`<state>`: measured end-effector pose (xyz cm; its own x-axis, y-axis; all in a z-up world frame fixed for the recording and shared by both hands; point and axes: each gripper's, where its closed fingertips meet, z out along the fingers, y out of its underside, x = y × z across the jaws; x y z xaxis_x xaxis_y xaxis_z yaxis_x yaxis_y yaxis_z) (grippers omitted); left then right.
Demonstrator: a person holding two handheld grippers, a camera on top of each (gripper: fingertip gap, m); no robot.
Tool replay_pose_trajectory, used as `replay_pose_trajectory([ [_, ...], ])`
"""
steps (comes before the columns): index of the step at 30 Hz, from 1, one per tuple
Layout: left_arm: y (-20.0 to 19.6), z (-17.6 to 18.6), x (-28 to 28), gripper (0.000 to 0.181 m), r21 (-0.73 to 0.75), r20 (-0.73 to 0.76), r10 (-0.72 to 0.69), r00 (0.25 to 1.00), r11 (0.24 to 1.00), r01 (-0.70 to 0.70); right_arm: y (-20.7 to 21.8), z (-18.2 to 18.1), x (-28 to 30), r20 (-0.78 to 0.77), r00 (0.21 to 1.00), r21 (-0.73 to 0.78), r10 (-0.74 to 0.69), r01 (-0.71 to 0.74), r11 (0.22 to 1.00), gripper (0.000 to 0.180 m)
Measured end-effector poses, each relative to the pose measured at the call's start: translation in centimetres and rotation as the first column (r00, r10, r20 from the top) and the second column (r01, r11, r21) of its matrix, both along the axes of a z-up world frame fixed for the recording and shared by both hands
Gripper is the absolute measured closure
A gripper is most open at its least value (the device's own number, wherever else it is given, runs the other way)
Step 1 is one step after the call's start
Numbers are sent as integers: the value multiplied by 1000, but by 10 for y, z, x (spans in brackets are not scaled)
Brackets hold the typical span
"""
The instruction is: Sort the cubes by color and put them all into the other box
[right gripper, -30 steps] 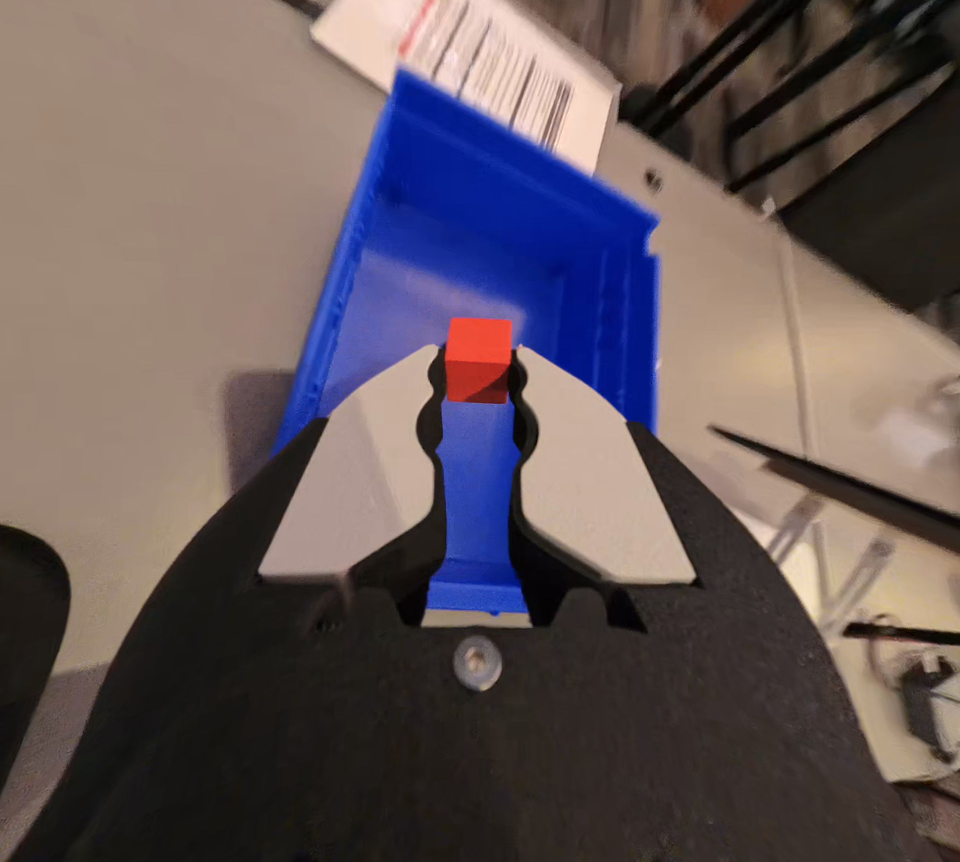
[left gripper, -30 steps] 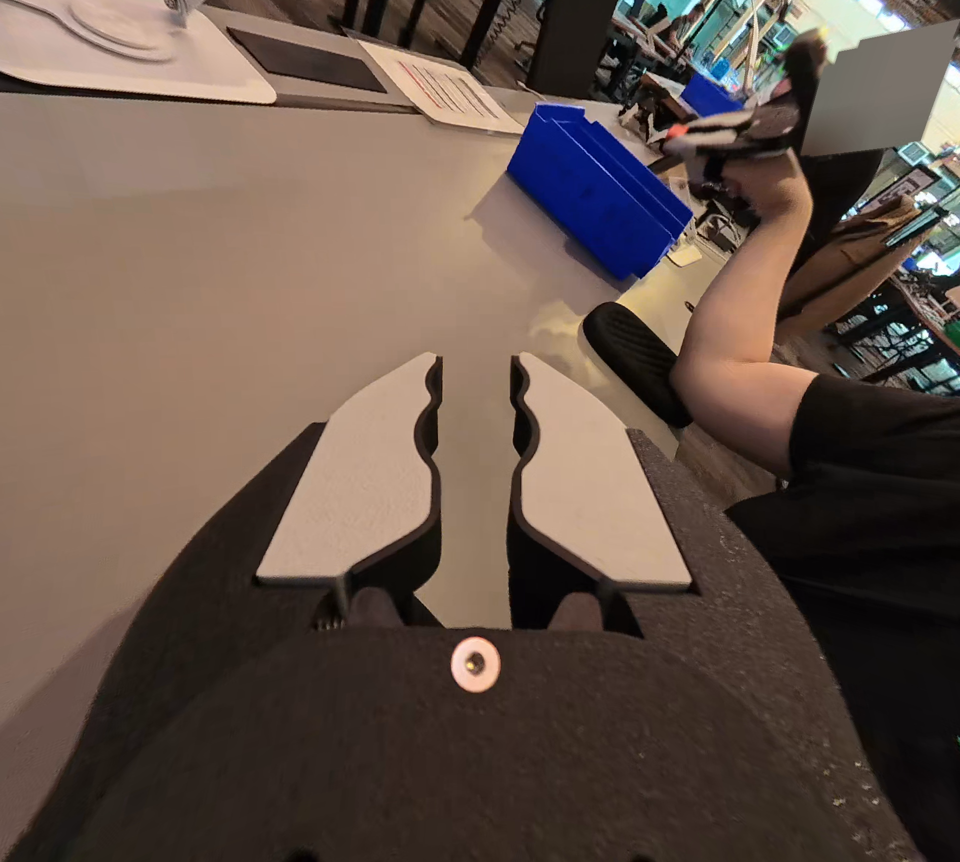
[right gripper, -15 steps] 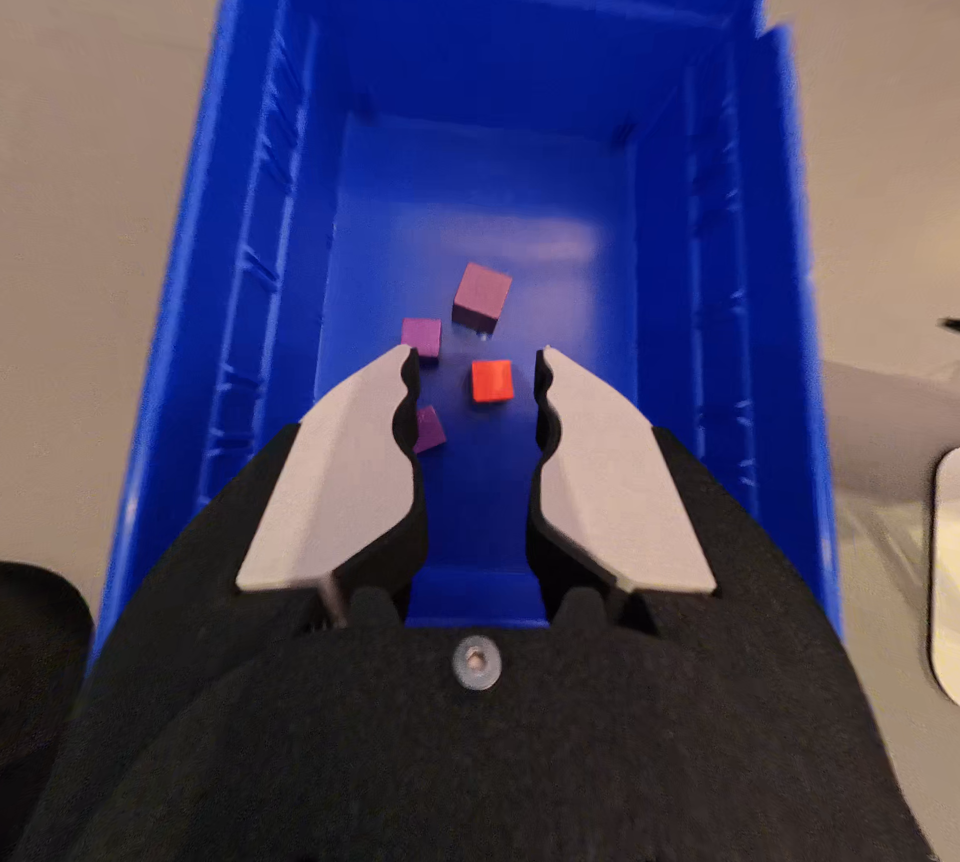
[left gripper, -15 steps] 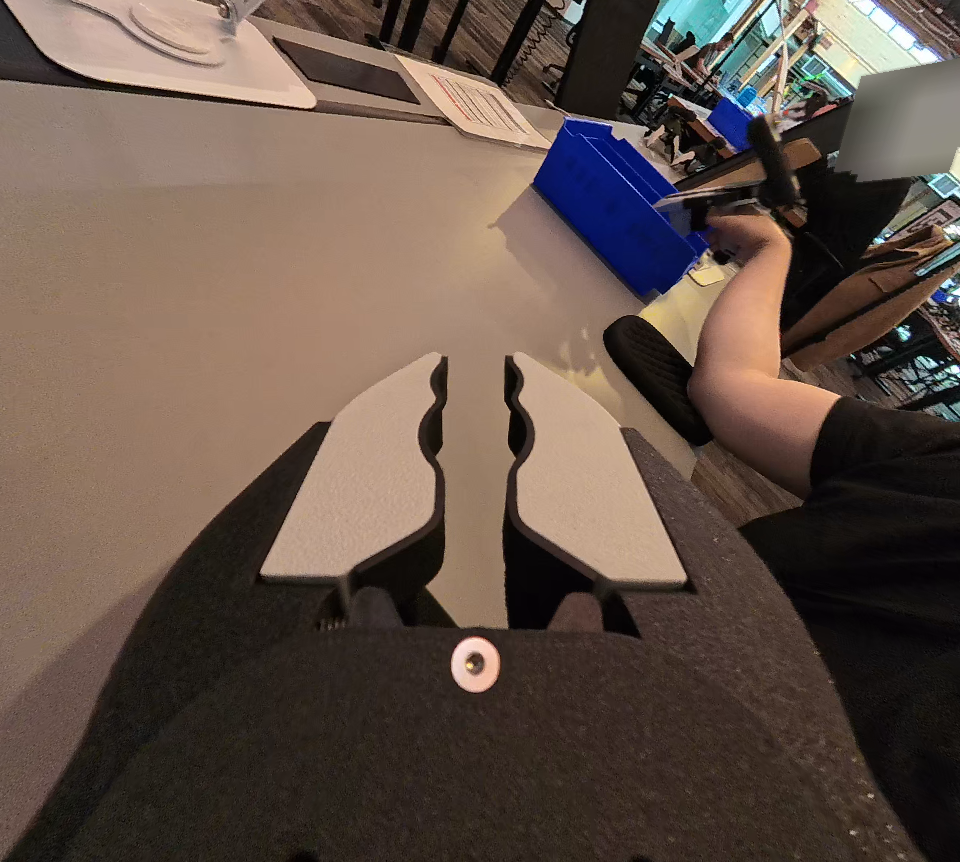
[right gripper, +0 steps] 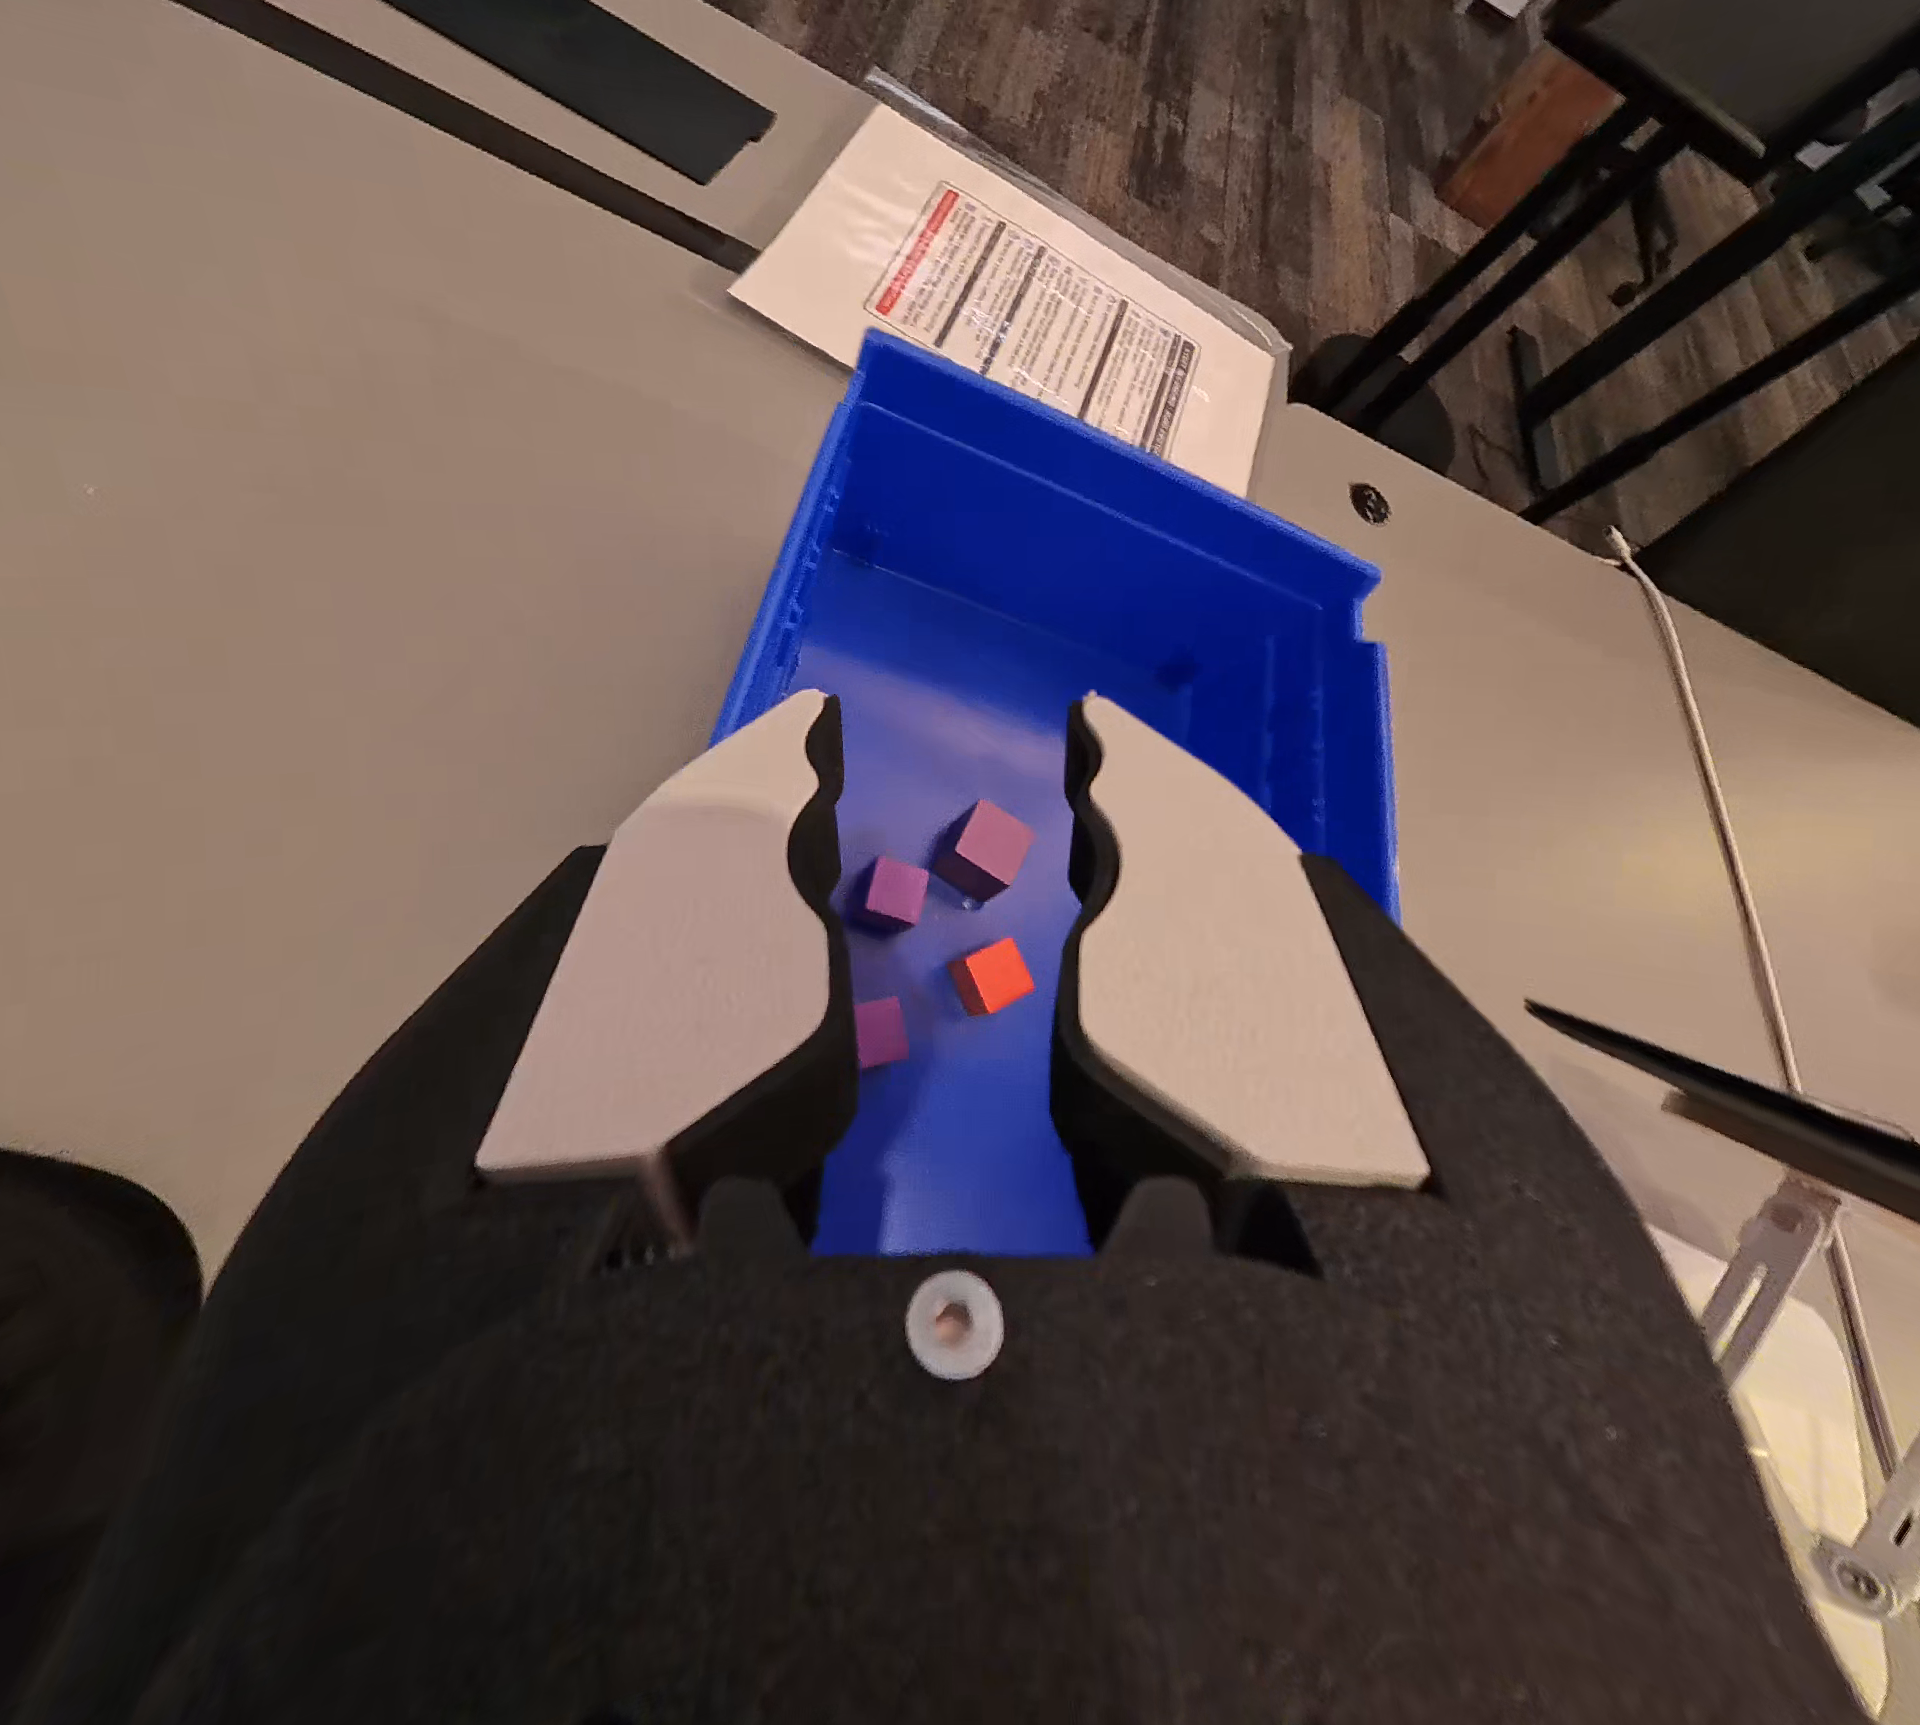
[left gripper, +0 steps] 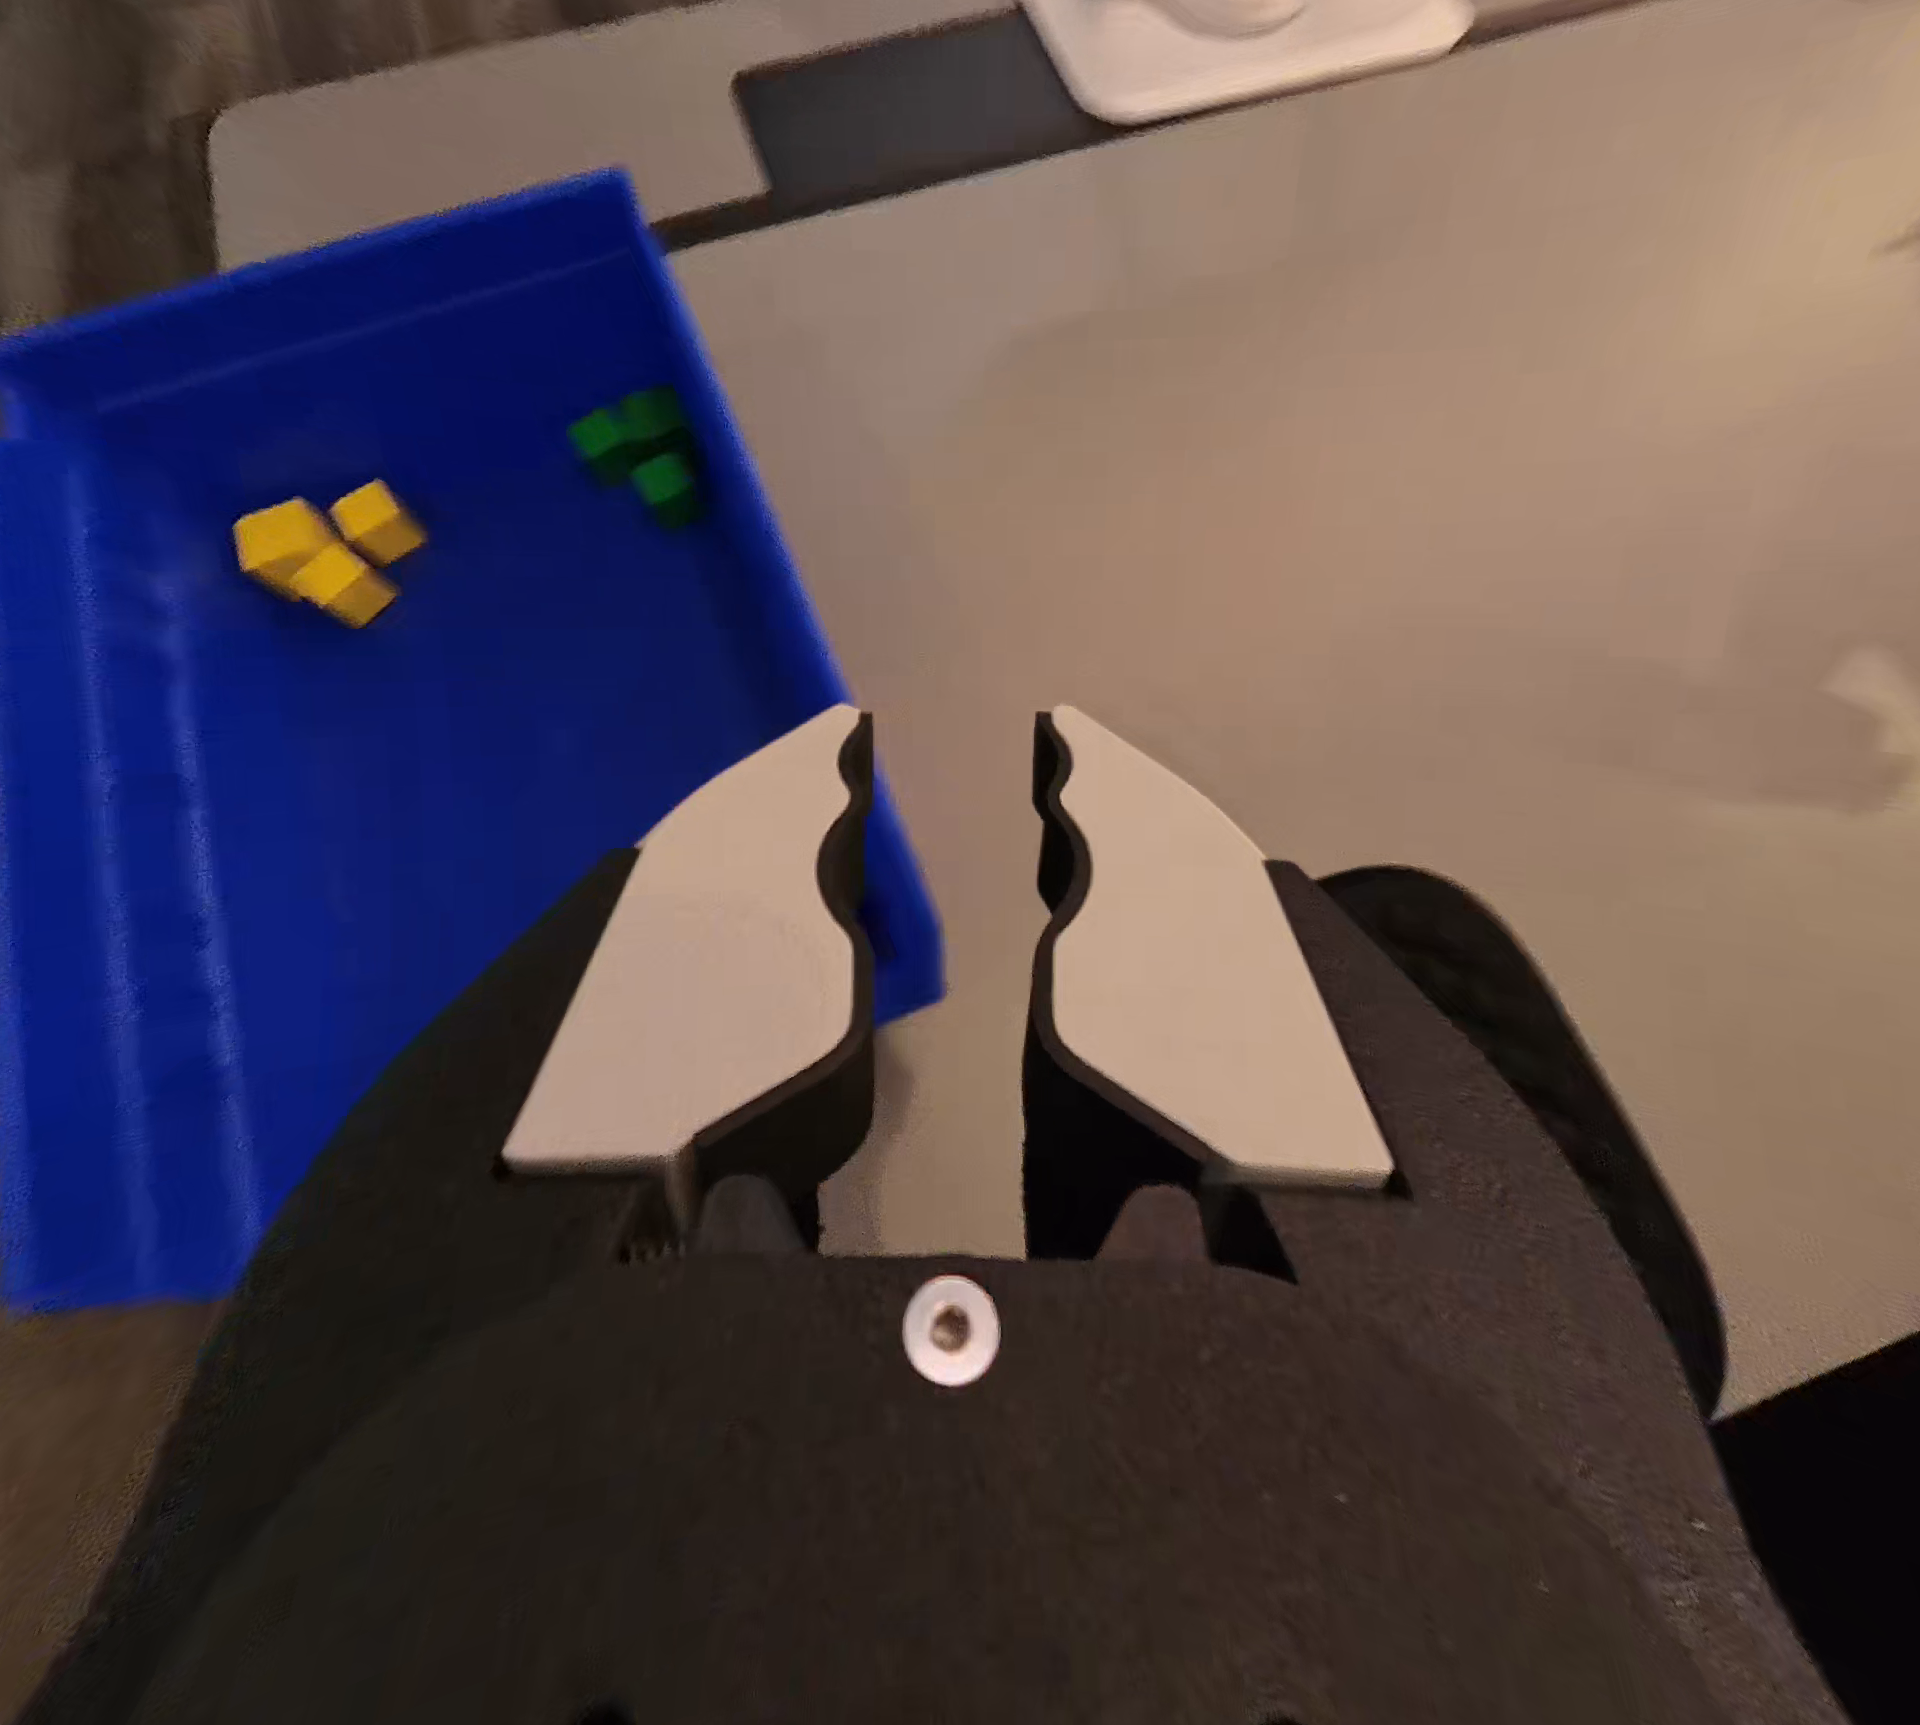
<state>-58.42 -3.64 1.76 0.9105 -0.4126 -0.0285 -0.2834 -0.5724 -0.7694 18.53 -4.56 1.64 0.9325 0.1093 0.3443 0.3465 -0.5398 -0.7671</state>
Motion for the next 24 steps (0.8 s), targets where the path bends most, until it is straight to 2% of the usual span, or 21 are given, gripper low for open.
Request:
replay_pose_trajectory([
  [4,5,-21,-31,148,-125,-117,49,992,990,-64,5,0,-8,4,1000,-2,21,-21,1000,140],
  [7,5,-42,-39,151,-255,-67,46,997,965,-62,5,-1,-8,0,1000,-7,21,-21,1000,141],
  [11,9,-71,-55,150,-391,-116,29,993,917,-73,5,-4,-8,-10,1000,-17,21,-21,1000,143],
  [14,7,-90,-47,149,-505,-83,-7,997,863,-36,6,-6,-9,-14,1000,-26,24,-25,999,144],
  [19,8,-112,-47,152,-595,-140,-60,988,803,-36,7,-6,-15,-8,999,-31,40,-41,999,145],
  [24,5,-118,-49,148,-662,-148,-127,981,749,-3,9,-7,-20,0,998,-49,55,-55,997,145],
])
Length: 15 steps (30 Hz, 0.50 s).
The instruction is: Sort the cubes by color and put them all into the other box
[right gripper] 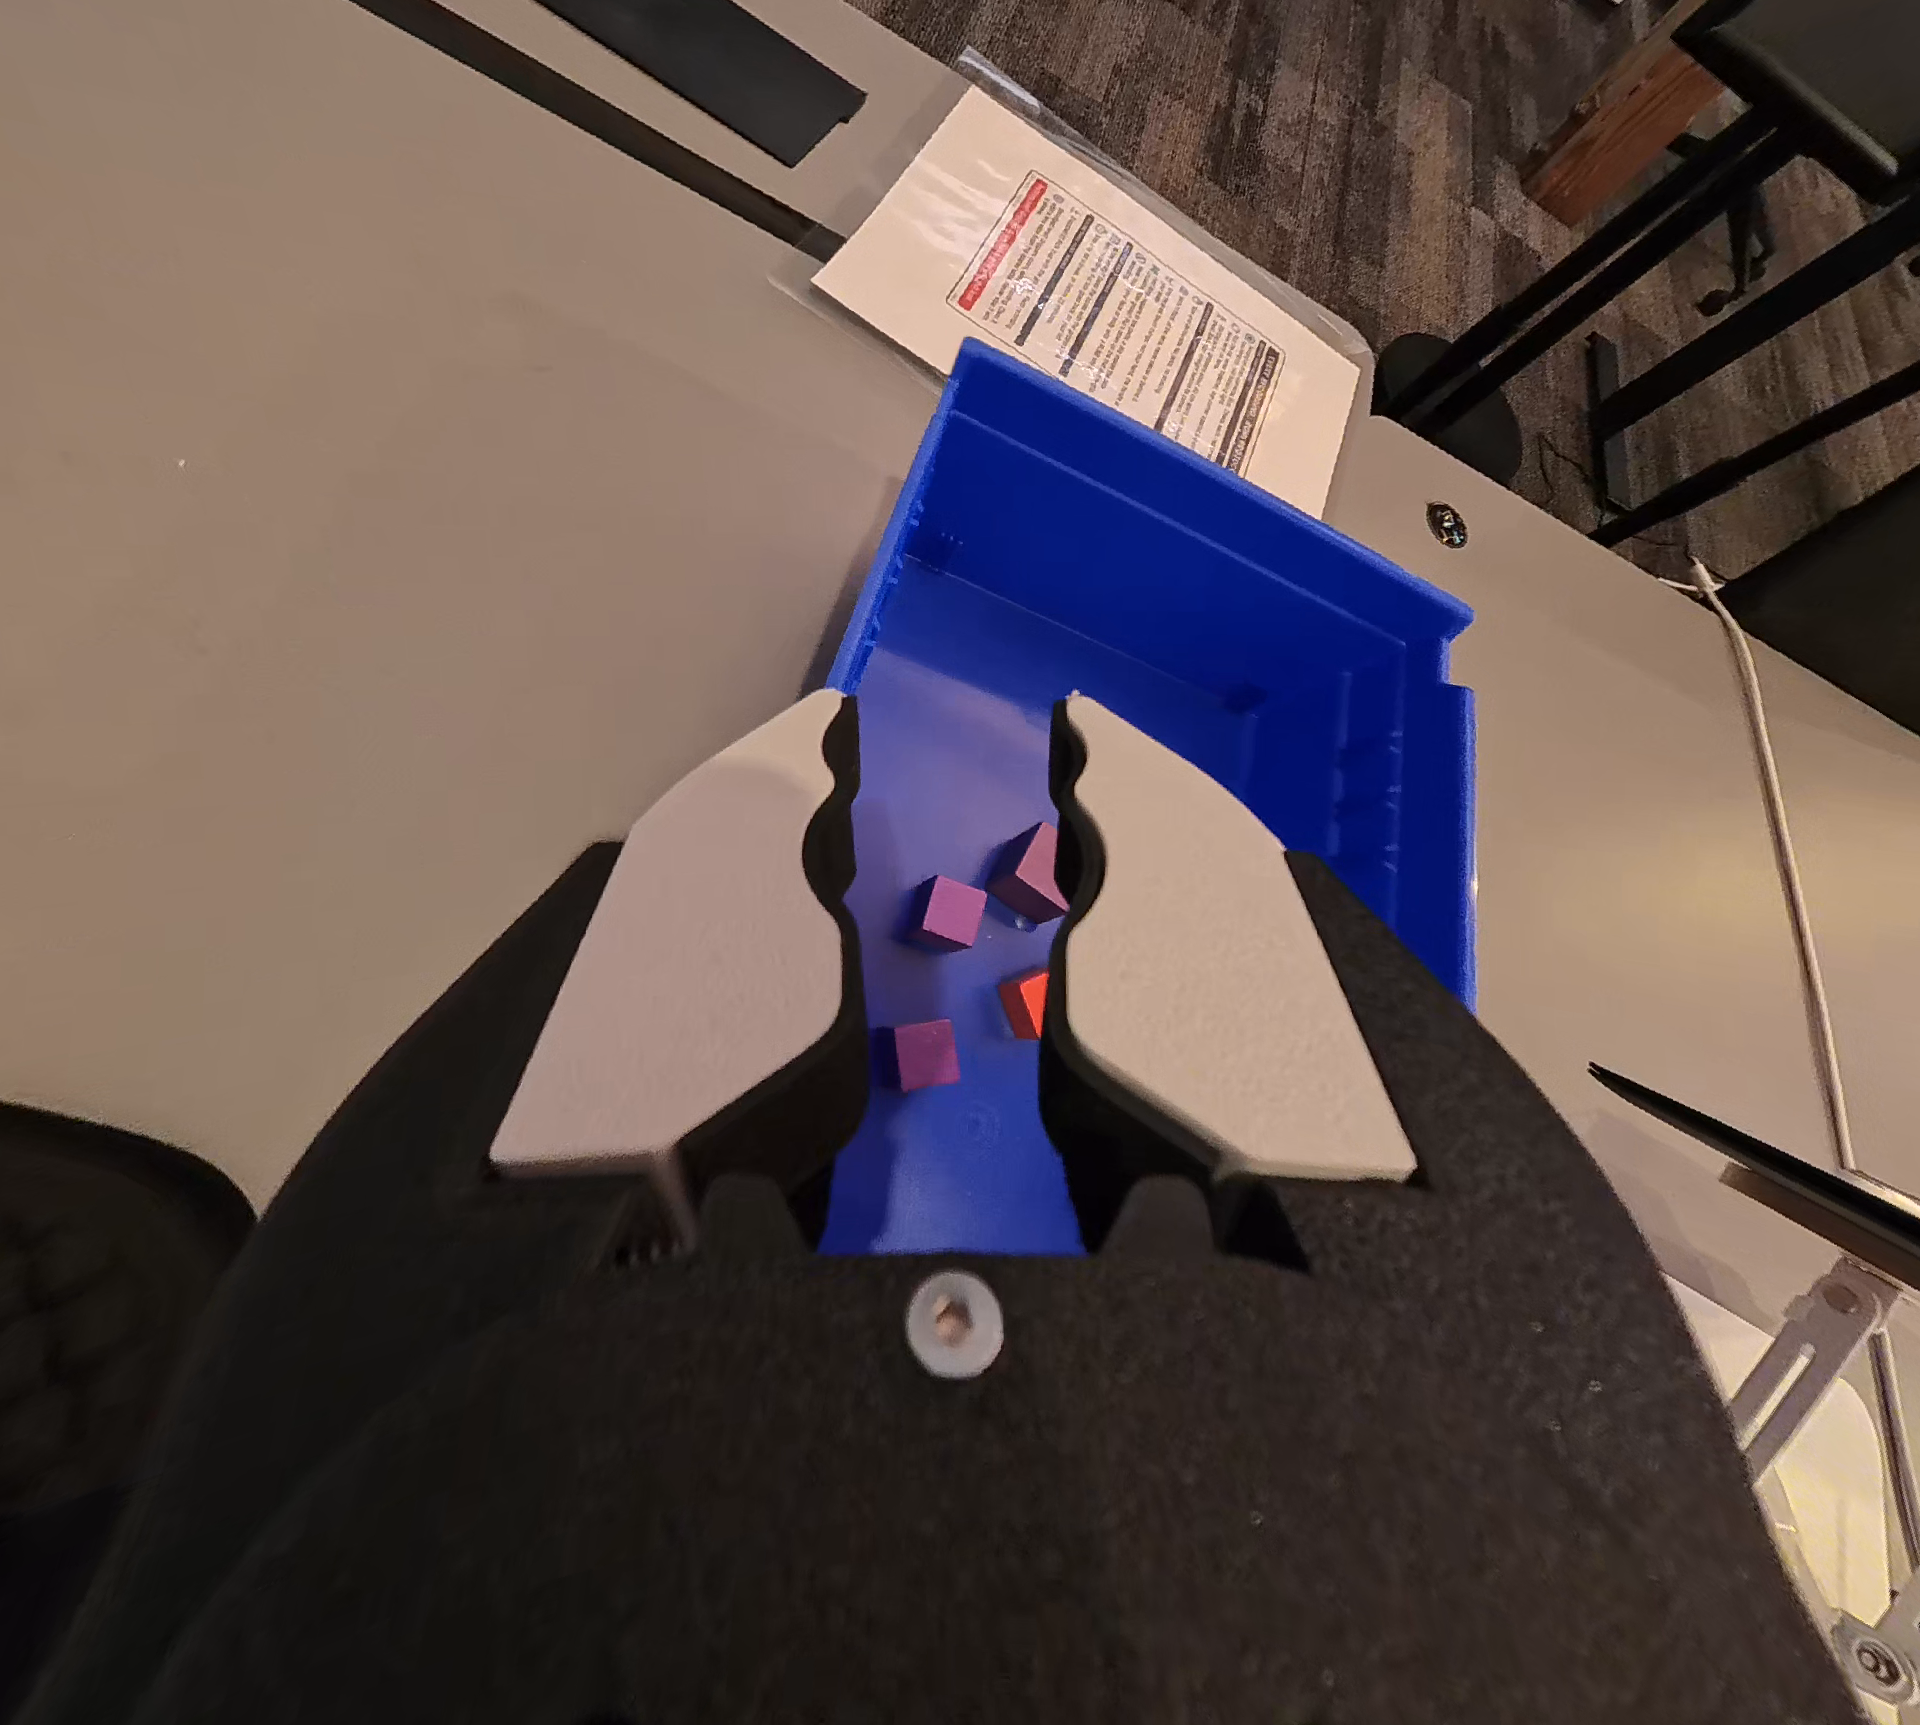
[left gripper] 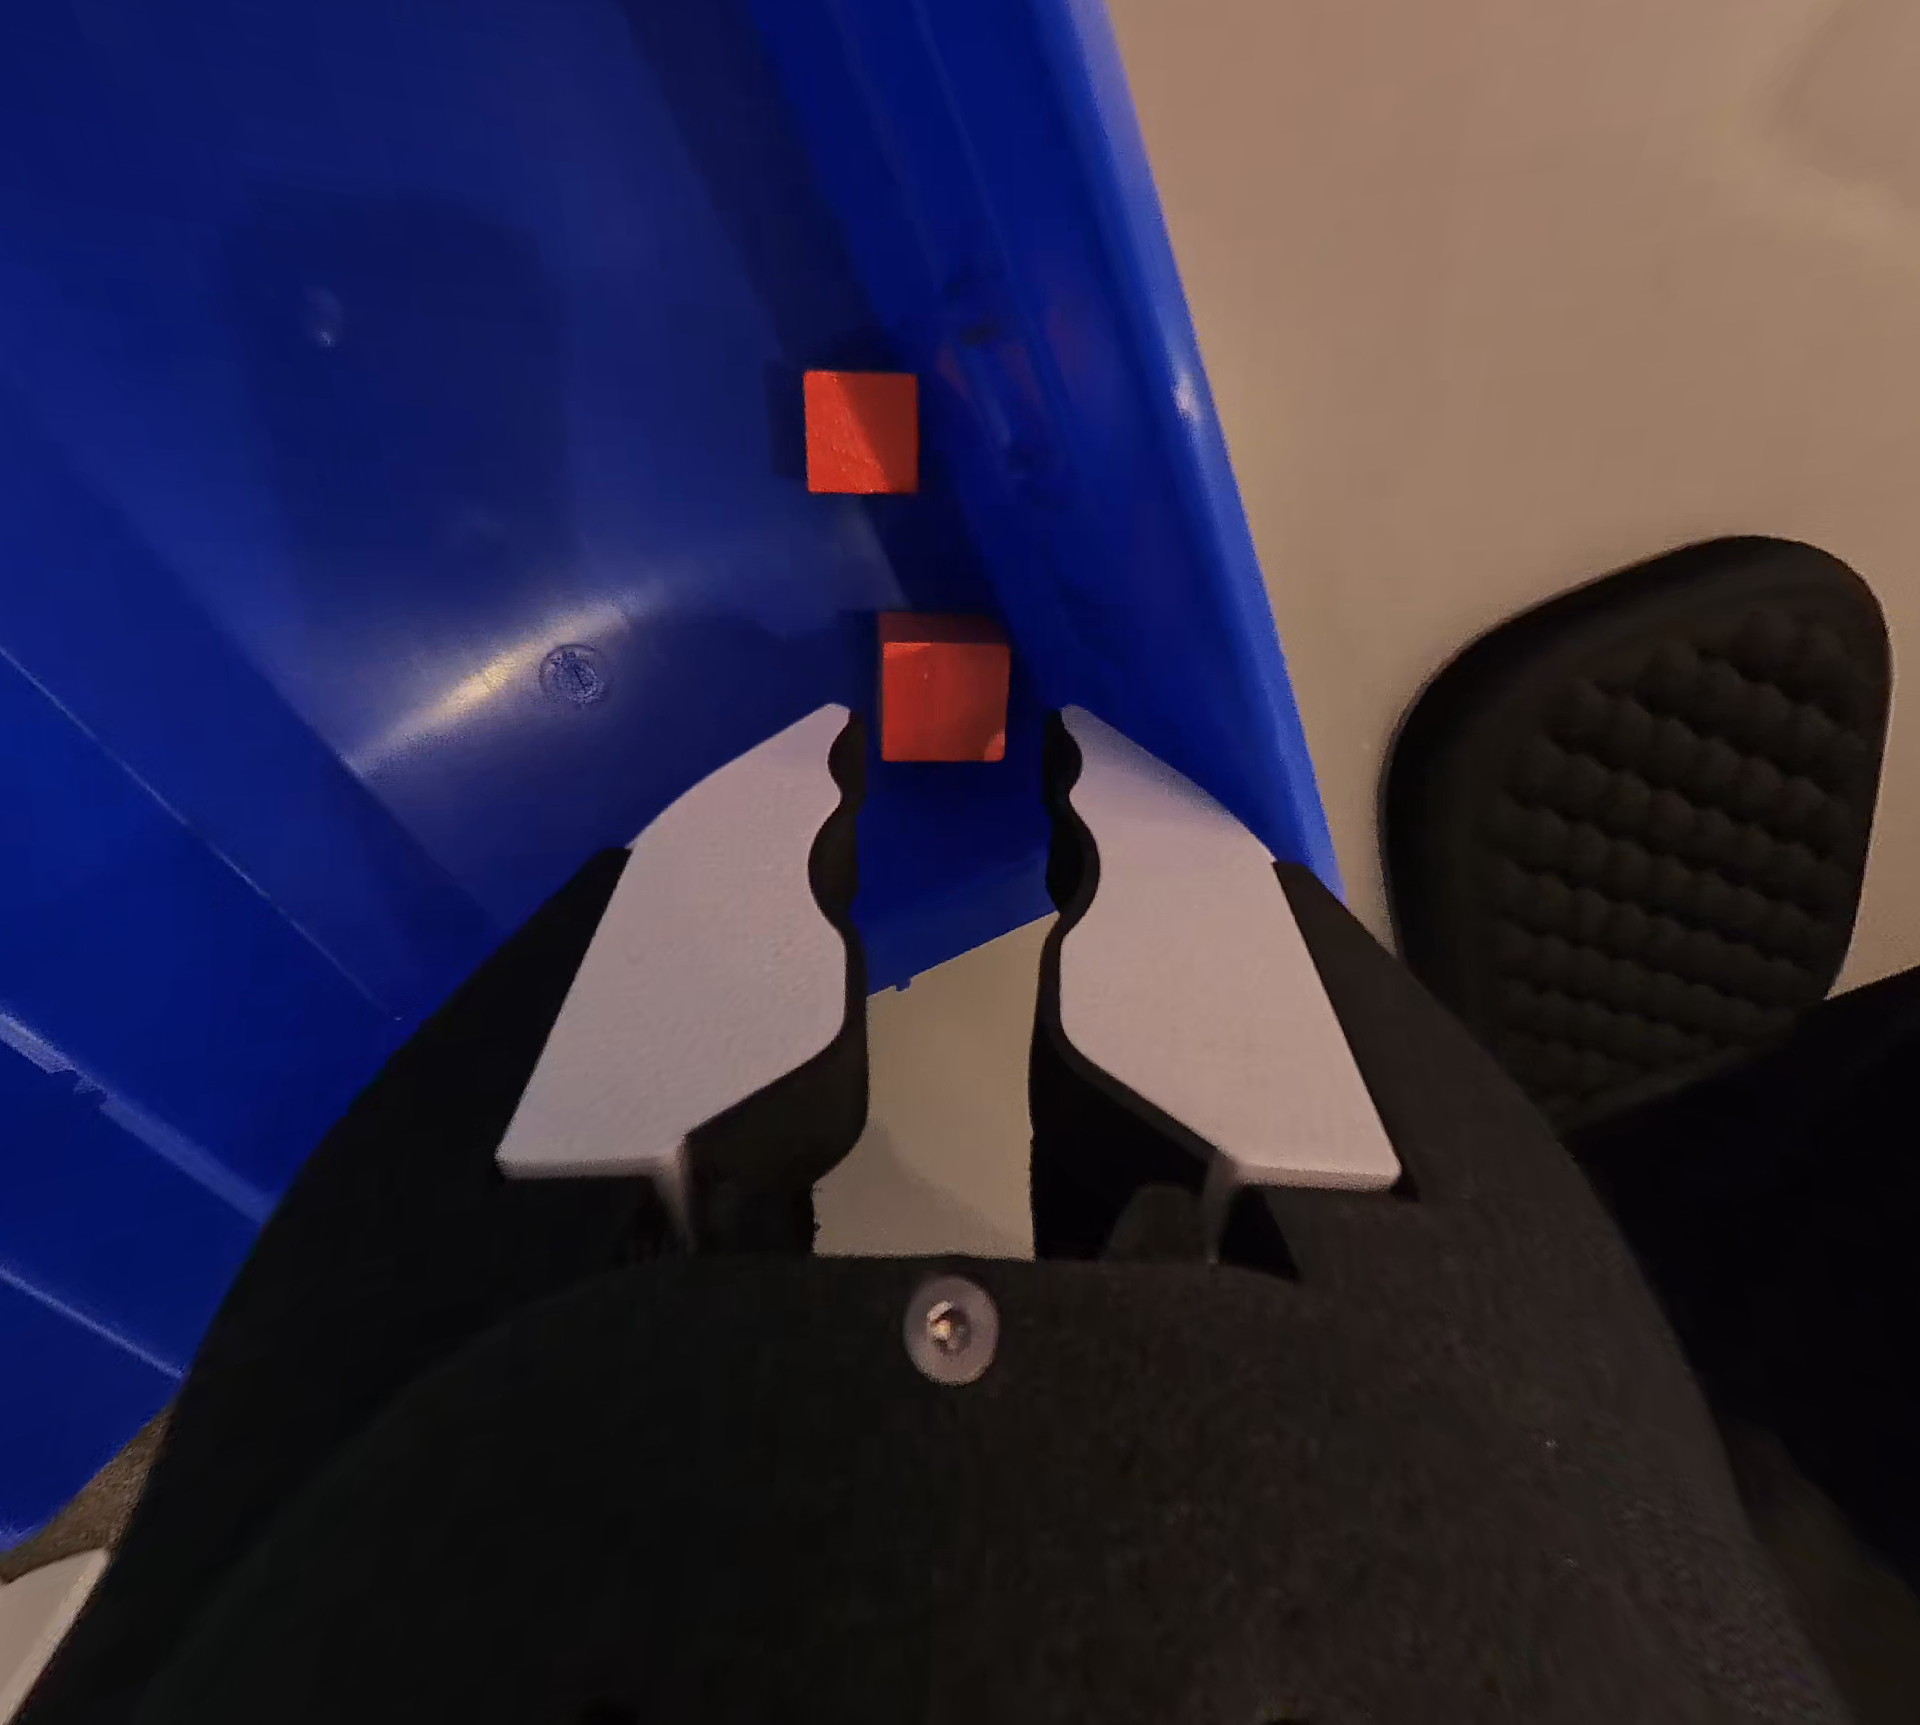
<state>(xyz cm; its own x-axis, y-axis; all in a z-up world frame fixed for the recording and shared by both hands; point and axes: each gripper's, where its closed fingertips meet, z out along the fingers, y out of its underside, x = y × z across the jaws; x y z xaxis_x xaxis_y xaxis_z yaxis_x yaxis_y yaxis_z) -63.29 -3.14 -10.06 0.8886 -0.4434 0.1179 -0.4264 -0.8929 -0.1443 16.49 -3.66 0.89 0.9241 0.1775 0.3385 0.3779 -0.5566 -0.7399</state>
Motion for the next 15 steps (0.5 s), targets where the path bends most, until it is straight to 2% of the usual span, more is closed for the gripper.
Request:
replay_pose_trajectory([
  [8,-4,-16,-10,146,-71,-124,-72,990,995,63,3,-1,-6,15,1000,-16,17,-17,1000,146],
  [15,-2,-17,-10,147,-79,-107,-59,992,996,51,3,-3,-6,22,1000,-28,16,-15,999,146],
])
